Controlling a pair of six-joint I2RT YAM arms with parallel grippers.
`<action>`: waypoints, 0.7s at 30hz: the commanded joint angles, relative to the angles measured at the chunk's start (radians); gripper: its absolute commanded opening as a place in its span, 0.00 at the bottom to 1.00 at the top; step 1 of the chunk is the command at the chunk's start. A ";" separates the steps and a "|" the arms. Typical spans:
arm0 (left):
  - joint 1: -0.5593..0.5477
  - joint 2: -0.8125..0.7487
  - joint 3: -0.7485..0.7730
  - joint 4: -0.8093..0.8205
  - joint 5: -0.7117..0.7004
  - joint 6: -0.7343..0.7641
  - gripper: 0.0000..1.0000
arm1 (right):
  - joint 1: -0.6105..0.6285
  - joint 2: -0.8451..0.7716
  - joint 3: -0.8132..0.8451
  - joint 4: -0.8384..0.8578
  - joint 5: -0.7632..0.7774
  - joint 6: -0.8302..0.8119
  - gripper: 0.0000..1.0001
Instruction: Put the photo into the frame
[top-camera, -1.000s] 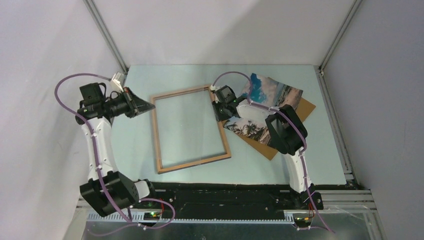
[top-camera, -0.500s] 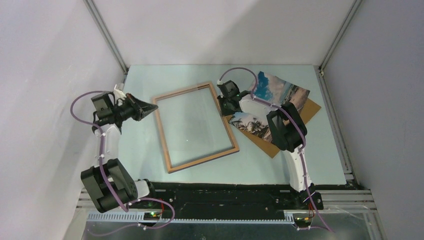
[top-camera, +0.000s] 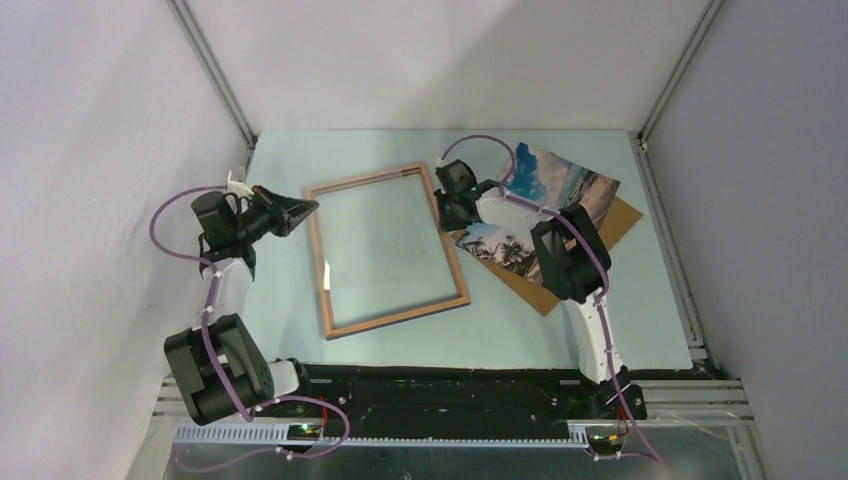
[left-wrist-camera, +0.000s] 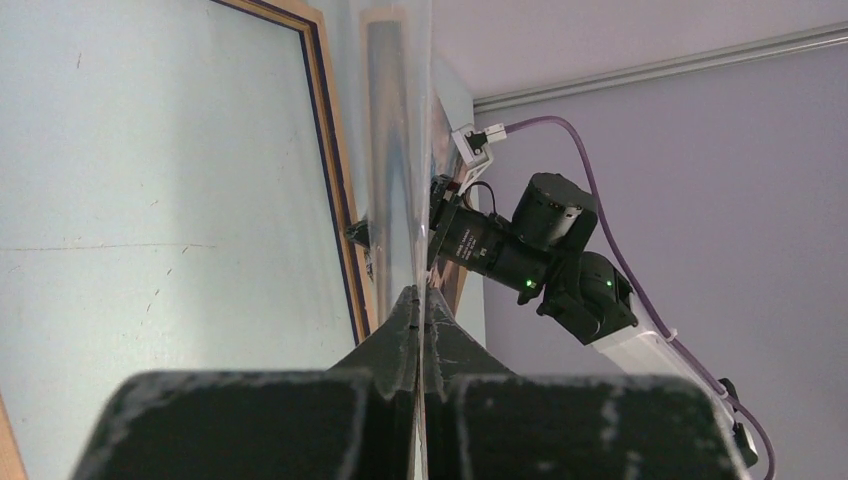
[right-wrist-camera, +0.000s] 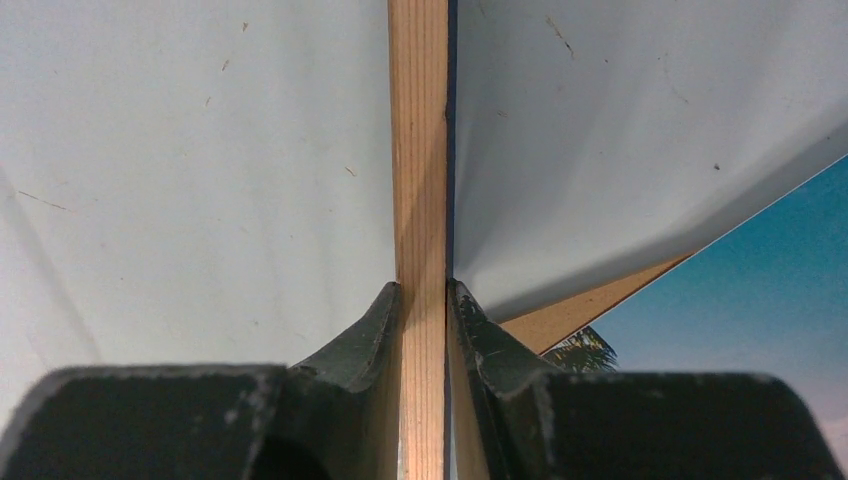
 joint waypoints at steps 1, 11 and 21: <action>-0.012 0.001 -0.011 0.124 -0.004 -0.036 0.00 | 0.018 0.025 0.057 -0.006 0.001 0.062 0.00; -0.022 0.034 -0.031 0.183 0.001 -0.048 0.00 | 0.035 -0.042 0.010 0.013 -0.039 0.092 0.15; -0.038 0.061 -0.022 0.211 0.035 -0.024 0.00 | 0.012 -0.158 -0.050 0.047 -0.053 0.054 0.50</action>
